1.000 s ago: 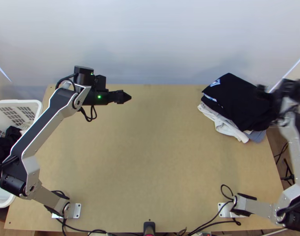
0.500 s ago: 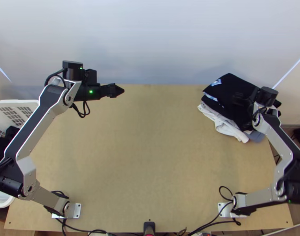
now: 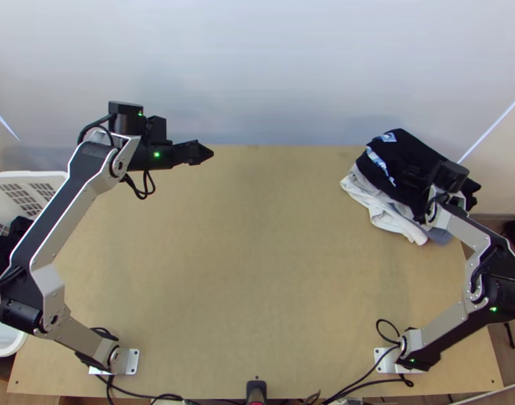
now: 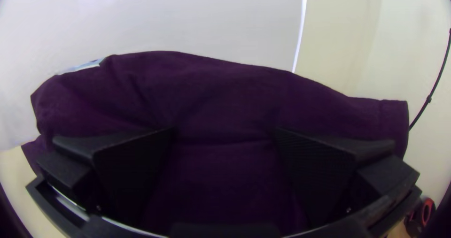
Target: Fold the t-shirt
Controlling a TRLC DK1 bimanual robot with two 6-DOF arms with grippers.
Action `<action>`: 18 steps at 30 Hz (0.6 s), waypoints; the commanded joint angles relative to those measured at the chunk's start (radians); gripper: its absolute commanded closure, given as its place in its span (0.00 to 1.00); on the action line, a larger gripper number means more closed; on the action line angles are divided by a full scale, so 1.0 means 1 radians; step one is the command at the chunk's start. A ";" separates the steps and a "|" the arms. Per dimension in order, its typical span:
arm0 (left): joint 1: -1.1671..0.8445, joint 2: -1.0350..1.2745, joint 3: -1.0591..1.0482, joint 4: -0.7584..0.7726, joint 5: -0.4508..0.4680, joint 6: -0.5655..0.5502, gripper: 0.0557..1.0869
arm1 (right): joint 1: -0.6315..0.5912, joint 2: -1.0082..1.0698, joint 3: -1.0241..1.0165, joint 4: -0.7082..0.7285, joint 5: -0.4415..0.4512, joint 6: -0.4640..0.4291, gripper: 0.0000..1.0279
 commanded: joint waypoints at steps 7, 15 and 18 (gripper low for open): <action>-0.003 0.004 0.006 0.000 -0.001 -0.010 0.04 | 0.006 -0.060 0.035 0.024 0.030 -0.067 0.04; -0.002 -0.011 -0.001 -0.001 -0.001 -0.012 0.04 | 0.036 -0.128 0.157 -0.007 0.052 -0.108 0.04; 0.000 -0.011 0.002 -0.001 -0.001 -0.012 0.04 | 0.079 -0.085 0.192 0.007 0.055 -0.107 0.04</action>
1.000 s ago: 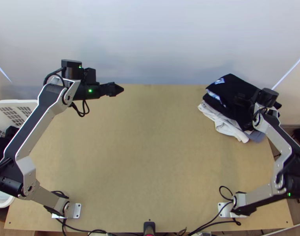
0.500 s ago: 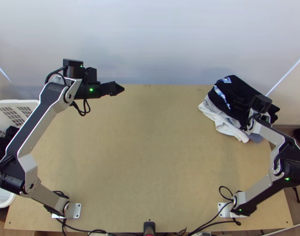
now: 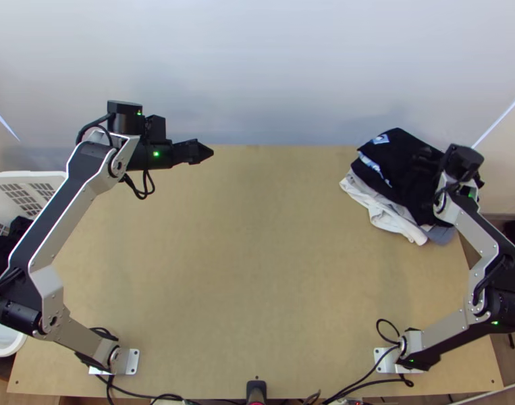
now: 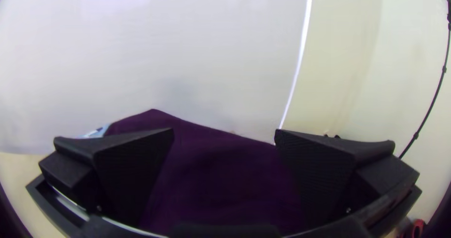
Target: Fold the t-shirt
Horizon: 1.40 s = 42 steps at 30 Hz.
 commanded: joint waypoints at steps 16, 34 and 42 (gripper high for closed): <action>0.020 -0.006 -0.002 0.000 0.000 0.003 0.04 | 0.190 0.248 0.155 0.071 0.020 -0.084 0.04; 0.018 0.001 -0.014 0.003 0.000 0.000 0.04 | 0.219 0.113 0.072 0.070 0.080 -0.101 0.04; 0.029 -0.010 0.005 0.003 0.000 0.001 0.04 | 0.087 -0.038 0.101 0.037 0.094 -0.104 0.04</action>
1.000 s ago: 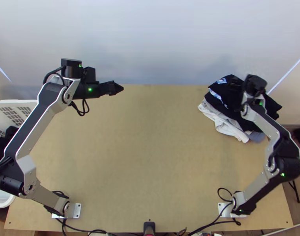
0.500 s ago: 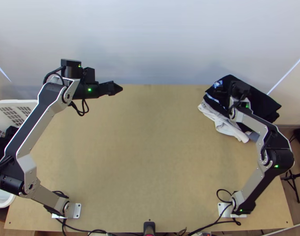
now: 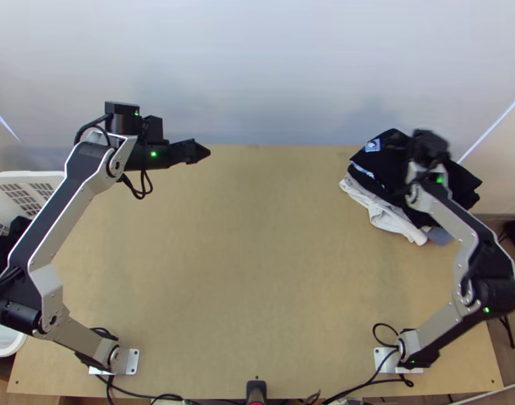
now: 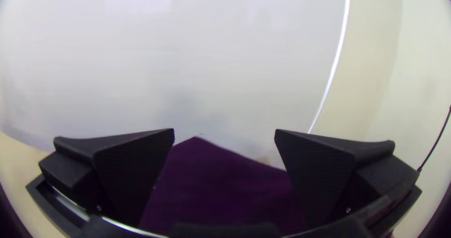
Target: Fold the t-shirt
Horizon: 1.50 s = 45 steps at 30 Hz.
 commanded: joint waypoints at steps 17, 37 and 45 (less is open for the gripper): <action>0.244 -0.134 0.054 0.070 -0.227 0.018 0.04 | -0.262 0.091 -0.166 -0.027 0.002 -0.008 0.04; 0.384 -0.783 -0.562 0.569 -0.693 0.248 0.04 | -0.230 -0.763 -0.016 -0.131 -0.146 -0.050 0.04; 0.389 -1.254 -0.960 0.808 -0.762 0.322 0.04 | -0.192 -1.294 -0.481 0.240 -0.393 -0.010 0.04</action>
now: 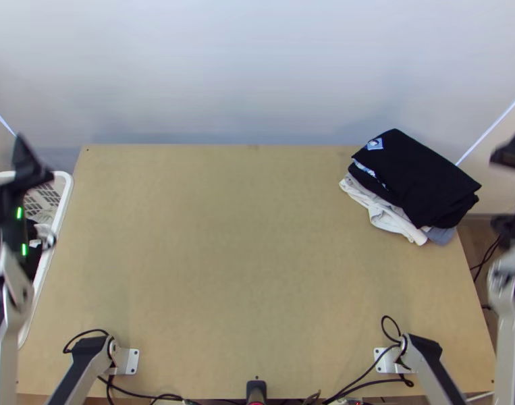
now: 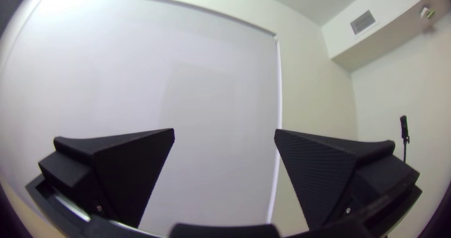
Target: Fold the t-shirt
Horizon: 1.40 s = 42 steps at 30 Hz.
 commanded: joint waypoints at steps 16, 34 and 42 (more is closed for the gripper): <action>-0.015 -0.752 -0.764 0.337 0.053 0.159 0.04 | 0.222 -0.862 -1.001 0.239 -0.150 0.000 0.04; -0.035 -0.750 -1.023 0.032 0.062 -0.041 0.04 | 0.342 -0.859 -1.016 -0.416 -0.118 0.129 0.04; -0.032 -0.750 -1.023 0.033 0.062 -0.028 0.04 | 0.322 -0.859 -1.016 -0.415 -0.118 0.166 0.04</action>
